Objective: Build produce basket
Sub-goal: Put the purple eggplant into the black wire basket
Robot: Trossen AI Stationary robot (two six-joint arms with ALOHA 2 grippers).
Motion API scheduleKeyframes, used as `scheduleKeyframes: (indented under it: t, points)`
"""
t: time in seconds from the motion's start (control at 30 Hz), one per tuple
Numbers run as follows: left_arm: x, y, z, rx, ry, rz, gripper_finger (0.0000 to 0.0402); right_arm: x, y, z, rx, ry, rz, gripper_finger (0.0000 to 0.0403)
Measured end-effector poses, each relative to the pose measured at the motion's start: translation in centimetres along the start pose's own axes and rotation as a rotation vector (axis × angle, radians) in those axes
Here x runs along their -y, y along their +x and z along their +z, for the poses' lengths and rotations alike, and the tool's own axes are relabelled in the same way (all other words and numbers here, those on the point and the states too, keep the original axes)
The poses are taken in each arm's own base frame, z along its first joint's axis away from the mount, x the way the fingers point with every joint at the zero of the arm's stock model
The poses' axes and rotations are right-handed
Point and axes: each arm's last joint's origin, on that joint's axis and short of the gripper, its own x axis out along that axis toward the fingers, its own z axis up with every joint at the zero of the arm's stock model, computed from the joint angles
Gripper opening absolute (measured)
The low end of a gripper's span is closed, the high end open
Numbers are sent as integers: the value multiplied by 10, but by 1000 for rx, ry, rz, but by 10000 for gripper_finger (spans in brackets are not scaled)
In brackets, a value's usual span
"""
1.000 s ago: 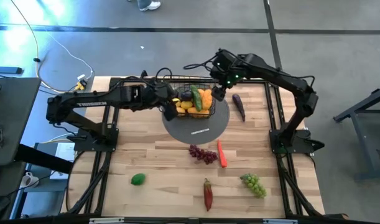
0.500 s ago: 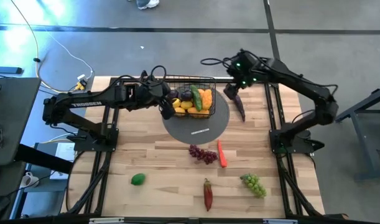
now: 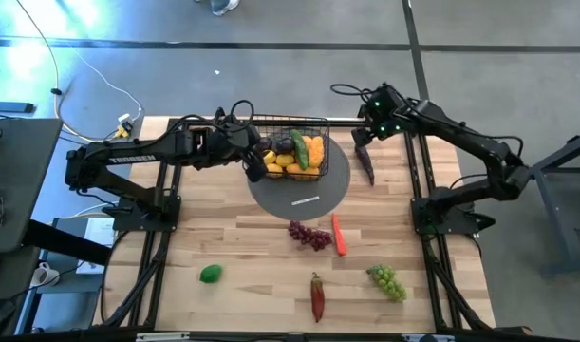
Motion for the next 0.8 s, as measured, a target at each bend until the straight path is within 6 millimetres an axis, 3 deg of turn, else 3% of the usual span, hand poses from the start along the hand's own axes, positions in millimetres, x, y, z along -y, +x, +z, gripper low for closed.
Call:
scheduleKeyframes:
  t: [0.3,0.57,0.8]
  points:
    - [-1,0,0,3,-16,23,259,26,34,-21,-64,142,-49,271]
    - [-1,0,0,3,-16,23,259,35,68,-50,-91,257,-22,271]
    - [-1,0,0,2,-16,22,259,41,87,-72,-110,292,-17,271]
